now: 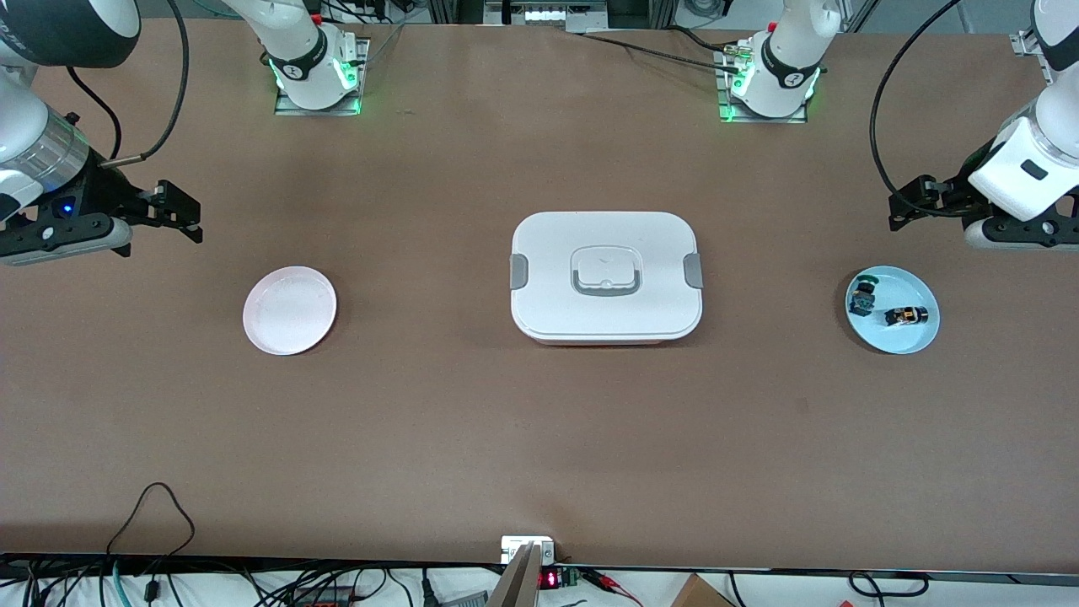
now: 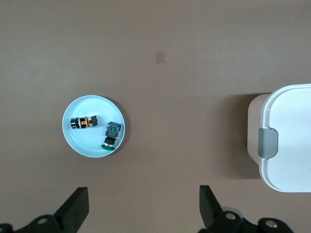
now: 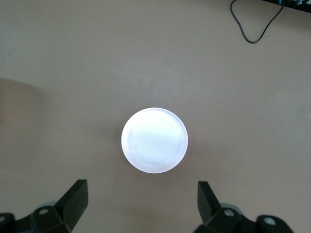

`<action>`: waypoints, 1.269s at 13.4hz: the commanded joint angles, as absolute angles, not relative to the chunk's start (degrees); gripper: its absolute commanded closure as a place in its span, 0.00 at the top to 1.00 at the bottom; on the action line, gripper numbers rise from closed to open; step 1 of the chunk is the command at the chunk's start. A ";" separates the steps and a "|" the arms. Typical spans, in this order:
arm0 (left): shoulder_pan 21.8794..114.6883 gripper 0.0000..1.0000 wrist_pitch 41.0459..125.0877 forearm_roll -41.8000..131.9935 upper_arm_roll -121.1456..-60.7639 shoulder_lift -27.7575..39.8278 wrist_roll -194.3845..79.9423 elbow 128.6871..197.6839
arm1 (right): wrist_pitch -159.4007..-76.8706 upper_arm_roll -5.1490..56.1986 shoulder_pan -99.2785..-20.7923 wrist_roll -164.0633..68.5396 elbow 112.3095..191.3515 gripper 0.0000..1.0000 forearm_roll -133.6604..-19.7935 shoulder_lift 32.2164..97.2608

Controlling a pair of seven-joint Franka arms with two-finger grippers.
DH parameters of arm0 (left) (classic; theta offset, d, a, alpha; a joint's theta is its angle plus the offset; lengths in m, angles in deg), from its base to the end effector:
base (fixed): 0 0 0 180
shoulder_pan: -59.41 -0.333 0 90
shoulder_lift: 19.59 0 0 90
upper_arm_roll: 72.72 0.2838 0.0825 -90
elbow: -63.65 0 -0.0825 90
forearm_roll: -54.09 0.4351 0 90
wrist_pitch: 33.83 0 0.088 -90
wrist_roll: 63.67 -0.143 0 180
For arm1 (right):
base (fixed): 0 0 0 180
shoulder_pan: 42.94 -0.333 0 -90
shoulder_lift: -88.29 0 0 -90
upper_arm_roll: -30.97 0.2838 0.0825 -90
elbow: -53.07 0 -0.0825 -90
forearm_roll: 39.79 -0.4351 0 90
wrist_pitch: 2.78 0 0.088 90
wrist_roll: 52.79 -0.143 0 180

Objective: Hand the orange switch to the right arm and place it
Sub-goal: 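Move the left gripper toward the light-blue plate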

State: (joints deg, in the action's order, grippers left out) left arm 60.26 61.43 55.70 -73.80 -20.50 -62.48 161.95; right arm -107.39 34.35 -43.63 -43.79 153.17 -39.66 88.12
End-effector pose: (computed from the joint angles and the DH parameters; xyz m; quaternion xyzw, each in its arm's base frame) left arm 0.6025 -0.0166 0.4978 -0.9997 0.0080 0.0182 0.0146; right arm 0.6232 0.0441 0.4842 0.9928 0.1140 0.0378 0.0026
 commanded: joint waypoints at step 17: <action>59.94 1.00 57.57 51.81 -73.16 -18.18 -62.53 159.54 | -106.31 34.31 -46.89 -44.27 151.51 1.00 -39.62 88.29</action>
